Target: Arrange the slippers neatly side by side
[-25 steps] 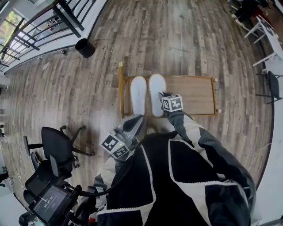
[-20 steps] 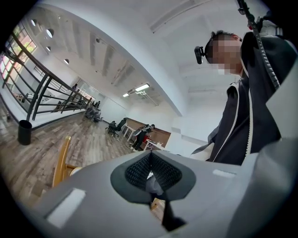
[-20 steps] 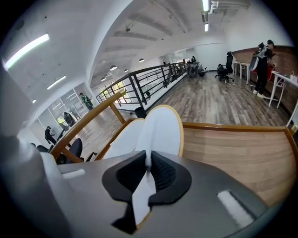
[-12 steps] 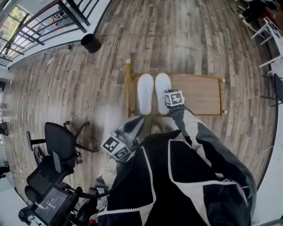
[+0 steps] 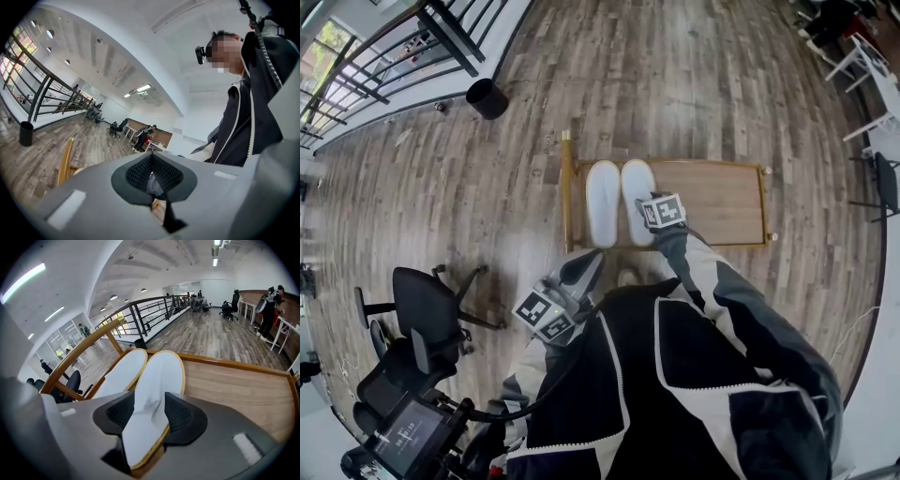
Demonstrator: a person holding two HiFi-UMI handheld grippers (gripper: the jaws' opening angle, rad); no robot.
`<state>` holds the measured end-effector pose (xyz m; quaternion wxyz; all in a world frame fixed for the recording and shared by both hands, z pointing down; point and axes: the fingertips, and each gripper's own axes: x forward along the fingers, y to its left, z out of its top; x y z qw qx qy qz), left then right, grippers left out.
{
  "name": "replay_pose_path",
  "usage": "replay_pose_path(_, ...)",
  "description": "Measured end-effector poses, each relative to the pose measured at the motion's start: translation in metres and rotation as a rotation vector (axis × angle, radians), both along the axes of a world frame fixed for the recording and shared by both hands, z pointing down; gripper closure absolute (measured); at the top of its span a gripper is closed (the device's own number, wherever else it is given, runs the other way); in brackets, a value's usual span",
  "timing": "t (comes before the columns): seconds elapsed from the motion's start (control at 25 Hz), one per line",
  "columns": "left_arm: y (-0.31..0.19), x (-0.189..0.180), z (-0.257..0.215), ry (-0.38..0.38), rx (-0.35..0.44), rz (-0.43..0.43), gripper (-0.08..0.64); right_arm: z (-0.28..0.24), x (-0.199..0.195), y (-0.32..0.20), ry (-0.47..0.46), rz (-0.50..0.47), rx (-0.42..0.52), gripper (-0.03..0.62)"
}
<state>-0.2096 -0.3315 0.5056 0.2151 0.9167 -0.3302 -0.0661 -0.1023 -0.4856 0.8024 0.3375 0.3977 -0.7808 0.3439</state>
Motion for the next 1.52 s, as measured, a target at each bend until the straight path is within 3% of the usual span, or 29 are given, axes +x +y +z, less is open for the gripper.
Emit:
replay_pose_path(0.16,-0.005,0.006,-0.005,0.01,0.015,0.016,0.54,-0.022,0.0,0.002,-0.044,0.021,-0.001,0.415)
replay_pose_path(0.28,-0.009,0.013,-0.012,0.006,0.043,0.042,0.54,-0.066,-0.004,0.005,-0.112,0.01,0.084,0.486)
replay_pose_path(0.48,-0.015,0.019,-0.027,0.011,0.111,0.085,0.54,-0.178,-0.008,0.026,-0.199,-0.113,0.37,0.582)
replay_pose_path(0.64,-0.026,0.033,-0.04,0.019,0.148,0.115,0.54,-0.273,-0.002,0.059,-0.269,-0.175,0.637,0.591)
replay_pose_path(0.84,-0.011,0.05,-0.059,-0.054,0.233,0.162,0.54,-0.33,0.013,0.125,-0.3,-0.19,0.818,0.591)
replay_pose_path(1.04,-0.015,0.059,-0.059,-0.142,0.279,0.188,0.54,-0.339,0.028,0.134,-0.362,-0.114,0.823,0.591)
replay_pose_path(1.52,-0.012,0.049,-0.057,-0.135,0.272,0.148,0.54,-0.336,0.013,0.139,-0.389,-0.198,0.841,0.592)
